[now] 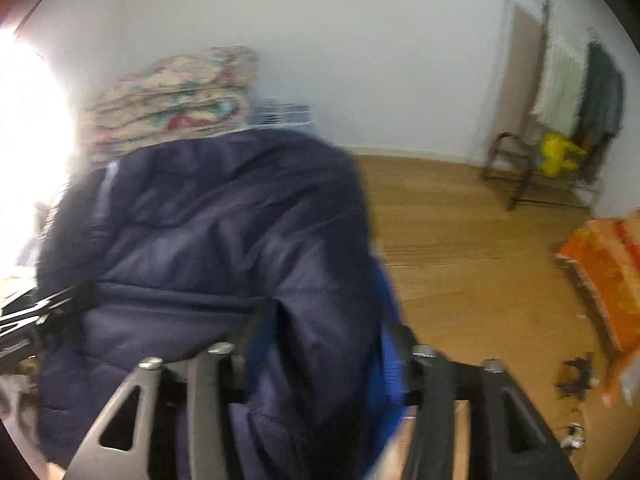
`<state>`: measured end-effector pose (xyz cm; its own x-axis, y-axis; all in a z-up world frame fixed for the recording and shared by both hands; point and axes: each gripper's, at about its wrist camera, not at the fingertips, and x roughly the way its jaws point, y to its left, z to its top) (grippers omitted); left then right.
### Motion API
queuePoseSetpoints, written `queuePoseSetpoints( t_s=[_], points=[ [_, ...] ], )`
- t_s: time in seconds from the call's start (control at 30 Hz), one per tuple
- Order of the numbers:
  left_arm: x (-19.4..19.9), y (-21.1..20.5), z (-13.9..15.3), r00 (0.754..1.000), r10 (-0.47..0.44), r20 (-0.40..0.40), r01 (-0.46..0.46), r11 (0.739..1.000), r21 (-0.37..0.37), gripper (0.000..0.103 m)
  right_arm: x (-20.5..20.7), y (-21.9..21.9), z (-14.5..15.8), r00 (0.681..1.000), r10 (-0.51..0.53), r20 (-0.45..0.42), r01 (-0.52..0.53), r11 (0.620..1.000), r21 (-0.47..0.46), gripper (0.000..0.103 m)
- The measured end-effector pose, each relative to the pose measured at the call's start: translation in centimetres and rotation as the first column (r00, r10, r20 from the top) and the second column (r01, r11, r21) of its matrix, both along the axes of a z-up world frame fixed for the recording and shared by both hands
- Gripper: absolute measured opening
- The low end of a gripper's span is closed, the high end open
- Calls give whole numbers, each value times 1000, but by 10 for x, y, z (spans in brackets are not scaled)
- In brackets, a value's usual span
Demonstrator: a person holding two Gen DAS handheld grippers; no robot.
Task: Fold large clothes
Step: 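Lift the folded jacket with both tools and carry it along the bed, then lower the jacket onto the blue garment and open both tools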
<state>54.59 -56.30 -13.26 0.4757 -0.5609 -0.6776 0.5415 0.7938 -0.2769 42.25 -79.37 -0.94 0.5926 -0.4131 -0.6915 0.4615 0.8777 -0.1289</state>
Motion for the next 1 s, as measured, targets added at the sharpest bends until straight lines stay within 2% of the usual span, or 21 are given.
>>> queuePoseSetpoints(
  t_s=[0.03, 0.1, 0.27, 0.43, 0.6, 0.77, 1.0],
  points=[
    [-1, 1, 0, 1000, -1, -3, 1, 1000, 0, 80, -3, 0, 2, 1000, -21, 0, 21, 1000, -17, 82],
    [-5, 2, 0, 1000, -10, 3, 10, 1000, 19, 82, -14, -5, 7, 998, -53, 21, 53, 998, -23, 91],
    [-20, 10, 9, 998, -19, 56, 15, 997, 72, 82, -33, -14, 22, 995, -66, 71, 62, 996, 57, 91],
    [-35, 33, 22, 998, -11, 67, 5, 996, 84, 82, -42, -5, 35, 996, -45, 81, 40, 997, 69, 91],
    [-63, 62, 44, 994, -25, 104, 17, 997, 73, 82, -64, 18, 55, 997, -14, 72, 12, 999, 39, 91],
    [-109, 101, 76, 989, -35, 147, 28, 998, 50, 82, -97, 45, 80, 994, -6, 105, 1, 999, 47, 91],
    [-209, 172, 134, 967, -63, 246, 56, 998, 33, 82, -164, 107, 126, 986, 6, 167, -18, 997, 71, 92]
  ],
)
